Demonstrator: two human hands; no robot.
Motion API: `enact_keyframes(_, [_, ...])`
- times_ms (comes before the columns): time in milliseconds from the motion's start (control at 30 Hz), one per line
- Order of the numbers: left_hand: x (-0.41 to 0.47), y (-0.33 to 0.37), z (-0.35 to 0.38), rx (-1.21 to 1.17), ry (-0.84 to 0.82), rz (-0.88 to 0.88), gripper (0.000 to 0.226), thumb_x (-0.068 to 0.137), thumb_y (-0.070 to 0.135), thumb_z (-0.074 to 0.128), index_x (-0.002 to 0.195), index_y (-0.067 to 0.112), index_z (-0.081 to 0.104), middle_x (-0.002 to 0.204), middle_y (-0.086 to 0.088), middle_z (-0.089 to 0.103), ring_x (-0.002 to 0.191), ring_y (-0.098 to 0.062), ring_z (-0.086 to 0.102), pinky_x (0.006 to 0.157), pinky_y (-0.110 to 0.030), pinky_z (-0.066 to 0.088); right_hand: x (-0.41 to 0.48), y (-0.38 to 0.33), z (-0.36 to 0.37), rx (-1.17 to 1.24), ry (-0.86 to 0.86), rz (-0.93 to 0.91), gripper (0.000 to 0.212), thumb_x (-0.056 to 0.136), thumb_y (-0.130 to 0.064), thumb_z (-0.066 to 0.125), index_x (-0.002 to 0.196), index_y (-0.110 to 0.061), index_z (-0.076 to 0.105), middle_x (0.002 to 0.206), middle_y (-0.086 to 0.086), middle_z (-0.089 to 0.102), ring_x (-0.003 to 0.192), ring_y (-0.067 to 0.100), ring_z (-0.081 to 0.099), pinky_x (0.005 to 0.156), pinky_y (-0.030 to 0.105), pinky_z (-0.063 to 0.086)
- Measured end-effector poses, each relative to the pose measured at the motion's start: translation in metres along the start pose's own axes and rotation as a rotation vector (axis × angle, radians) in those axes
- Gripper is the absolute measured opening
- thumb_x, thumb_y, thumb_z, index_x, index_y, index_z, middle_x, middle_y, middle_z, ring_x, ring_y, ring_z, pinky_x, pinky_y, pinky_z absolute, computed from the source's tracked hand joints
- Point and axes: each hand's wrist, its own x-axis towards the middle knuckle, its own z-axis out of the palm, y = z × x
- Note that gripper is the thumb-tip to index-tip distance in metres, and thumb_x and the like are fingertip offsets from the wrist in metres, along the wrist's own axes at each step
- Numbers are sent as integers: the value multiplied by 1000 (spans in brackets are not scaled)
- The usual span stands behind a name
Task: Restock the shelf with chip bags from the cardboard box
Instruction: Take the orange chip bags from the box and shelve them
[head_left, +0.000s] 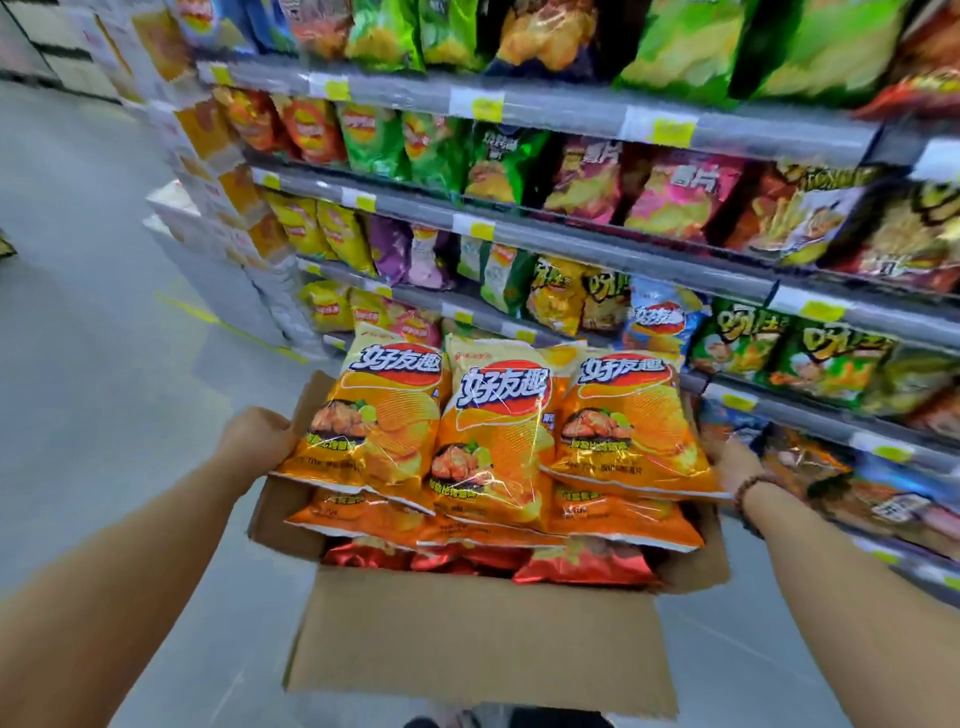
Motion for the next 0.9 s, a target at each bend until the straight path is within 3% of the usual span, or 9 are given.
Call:
enact_keyframes(167, [62, 53, 41, 63, -145, 124, 30, 79, 15, 56, 51, 10, 46, 55, -15, 40, 58, -26, 41, 52, -29, 28, 18, 27, 5, 126, 93, 187, 22, 89, -5, 60, 106, 6, 68, 117, 28, 64, 113, 37, 58, 87, 37, 42])
enact_keyframes(233, [79, 73, 66, 83, -170, 131, 34, 80, 11, 56, 49, 10, 43, 54, -14, 38, 59, -26, 40, 53, -29, 28, 33, 41, 9, 123, 69, 222, 22, 89, -2, 58, 108, 6, 67, 117, 25, 65, 113, 35, 58, 80, 33, 39])
enact_keyframes(300, [93, 90, 90, 88, -189, 123, 38, 80, 11, 56, 45, 10, 40, 51, -12, 36, 60, -27, 41, 55, -30, 29, 48, 50, 9, 130, 69, 245, 26, 90, -3, 56, 114, 3, 65, 120, 23, 64, 115, 35, 57, 84, 33, 41])
enact_keyframes(367, [109, 105, 115, 117, -197, 117, 39, 86, 7, 56, 48, 6, 47, 54, -15, 44, 64, -29, 47, 59, -29, 32, 66, 60, 13, 143, 62, 283, 27, 92, -4, 54, 116, 3, 64, 124, 24, 62, 117, 34, 56, 89, 33, 42])
enact_keyframes(500, [134, 122, 163, 139, -204, 85, 29, 89, 6, 55, 60, 5, 60, 65, -16, 53, 68, -27, 49, 65, -29, 36, 92, 78, 31, 213, 20, 373, 24, 91, -3, 55, 112, 6, 65, 119, 26, 64, 114, 29, 57, 86, 33, 41])
enact_keyframes(600, [153, 125, 204, 167, -229, 98, 20, 86, 3, 56, 71, -1, 68, 70, -20, 54, 68, -26, 49, 58, -30, 36, 115, 96, 55, 239, -18, 402, 27, 84, -9, 65, 106, 6, 68, 111, 26, 67, 112, 36, 59, 78, 31, 38])
enact_keyframes(700, [173, 119, 247, 151, -264, 101, 19, 76, 4, 55, 66, -7, 67, 63, -24, 55, 65, -27, 54, 52, -27, 31, 146, 111, 86, 281, -13, 421, 43, 73, -23, 65, 106, 5, 69, 113, 28, 66, 114, 28, 57, 80, 32, 38])
enact_keyframes(800, [195, 109, 291, 161, -299, 85, 16, 75, 0, 54, 64, -6, 65, 59, -21, 54, 62, -27, 52, 55, -26, 33, 184, 126, 118, 266, -19, 433, 26, 86, -3, 64, 109, 8, 67, 118, 31, 62, 117, 29, 55, 90, 37, 41])
enact_keyframes(900, [219, 101, 334, 145, -290, 64, 22, 80, -6, 52, 61, 0, 61, 58, -18, 47, 60, -25, 47, 51, -25, 27, 219, 142, 151, 314, -14, 447, 24, 88, 1, 59, 109, 11, 66, 120, 32, 61, 105, 17, 49, 83, 31, 36])
